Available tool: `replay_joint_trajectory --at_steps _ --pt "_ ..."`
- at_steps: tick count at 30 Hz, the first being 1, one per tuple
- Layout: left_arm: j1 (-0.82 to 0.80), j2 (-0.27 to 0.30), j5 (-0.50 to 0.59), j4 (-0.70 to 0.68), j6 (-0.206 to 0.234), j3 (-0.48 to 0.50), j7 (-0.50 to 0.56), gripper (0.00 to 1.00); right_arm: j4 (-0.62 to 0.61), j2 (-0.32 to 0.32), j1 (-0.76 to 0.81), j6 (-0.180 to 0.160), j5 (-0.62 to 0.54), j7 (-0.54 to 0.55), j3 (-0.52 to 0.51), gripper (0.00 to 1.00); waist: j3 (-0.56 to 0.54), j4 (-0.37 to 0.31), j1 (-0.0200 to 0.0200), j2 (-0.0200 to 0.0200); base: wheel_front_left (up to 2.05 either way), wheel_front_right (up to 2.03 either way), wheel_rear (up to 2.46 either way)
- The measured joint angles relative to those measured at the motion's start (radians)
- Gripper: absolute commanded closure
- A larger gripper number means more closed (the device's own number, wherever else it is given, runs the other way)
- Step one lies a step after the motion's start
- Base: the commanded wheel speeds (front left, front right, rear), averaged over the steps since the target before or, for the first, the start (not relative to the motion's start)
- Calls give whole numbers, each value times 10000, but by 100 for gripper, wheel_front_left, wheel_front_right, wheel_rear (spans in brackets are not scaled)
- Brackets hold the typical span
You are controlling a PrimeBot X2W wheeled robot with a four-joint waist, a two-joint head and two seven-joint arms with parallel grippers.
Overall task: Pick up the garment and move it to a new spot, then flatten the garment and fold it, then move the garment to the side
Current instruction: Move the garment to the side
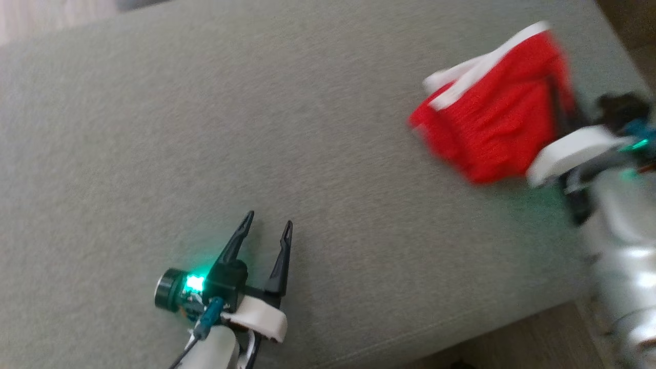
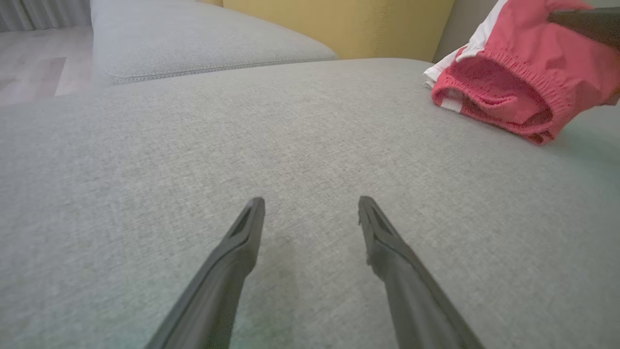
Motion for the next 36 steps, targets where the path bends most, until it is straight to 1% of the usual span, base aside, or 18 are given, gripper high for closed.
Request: replay_joint_trajectory --at_steps 2,5,6,8,9,10,11,12,14,17,18,20,22,25,27,28,31,36 --pt "-127 4 96 -6 -82 59 -2 0 502 -575 -510 0 -568 36 -270 100 210 239 0 0 0 0 0" --pt "-322 -8 199 -77 -174 174 -2 0 1162 -1356 -1078 0 -1210 245 -970 100 505 596 0 0 0 0 0" --pt "-322 -8 199 -77 -174 174 -2 0 1162 -1356 -1078 0 -1210 245 -970 100 505 596 0 0 0 0 0" --pt "-388 -13 293 -188 -184 224 -2 0 1499 -1789 -1295 0 -1584 395 -1526 100 692 808 -1 0 0 0 0" --pt "-425 -29 336 -242 -226 230 -4 0 1620 -1979 -1347 0 -1801 451 -1799 97 783 908 -1 0 0 0 0" --pt "-459 -54 359 -295 -257 232 -4 0 1749 -2123 -1391 0 -1985 462 -2109 65 870 994 -1 0 0 0 0" --pt "-483 -73 393 -355 -261 238 -4 0 1858 -2243 -1439 0 -2161 510 -2445 16 959 1072 -1 0 0 0 0" --pt "-498 -86 422 -403 -263 245 -13 0 1921 -2339 -1454 0 -2341 541 -2817 0 1039 1145 -1 0 0 0 0" --pt "-512 -142 424 -491 -265 268 -13 0 1965 -2477 -1456 0 -2786 585 -3501 0 1173 1258 -1 0 0 0 0" --pt "-515 -182 435 -571 -263 316 -15 0 1708 -2456 -1483 0 -3327 408 -4516 0 1256 1347 0 0 0 0 0" --pt "-517 -184 435 -577 -263 347 -15 0 1528 -2349 -1537 0 -3488 297 -4729 0 1226 1351 0 0 0 0 0" --pt "-518 -188 431 -535 -253 495 -13 0 1127 -1919 -1742 0 -3563 138 -5012 0 1118 1351 -2 0 0 0 0" --pt "-517 -163 416 -458 -194 717 -13 0 644 -1292 -1879 0 -3553 73 -4892 0 955 1358 -1 0 0 0 0" --pt "-490 -107 385 -359 -38 1012 -8 0 -717 -82 -1686 0 -3200 69 -4243 0 630 1407 -1 0 0 0 0" --pt "-427 -84 301 -339 111 1218 -2 0 -1482 476 -1262 0 -2809 44 -3707 0 382 1485 -1 0 0 0 0" --pt "-398 -77 272 -332 163 1283 -2 0 -1766 656 -964 0 -2556 44 -3511 0 258 1542 -2 0 0 0 0" --pt "-231 -84 205 -320 284 1459 -2 0 -2366 846 251 0 -1887 44 -2957 0 -93 1804 -2 0 0 0 0" --pt "104 -84 48 -163 474 1898 -2 0 -2708 1315 2145 0 -1129 44 -2270 0 -706 2377 -3 0 0 0 0"
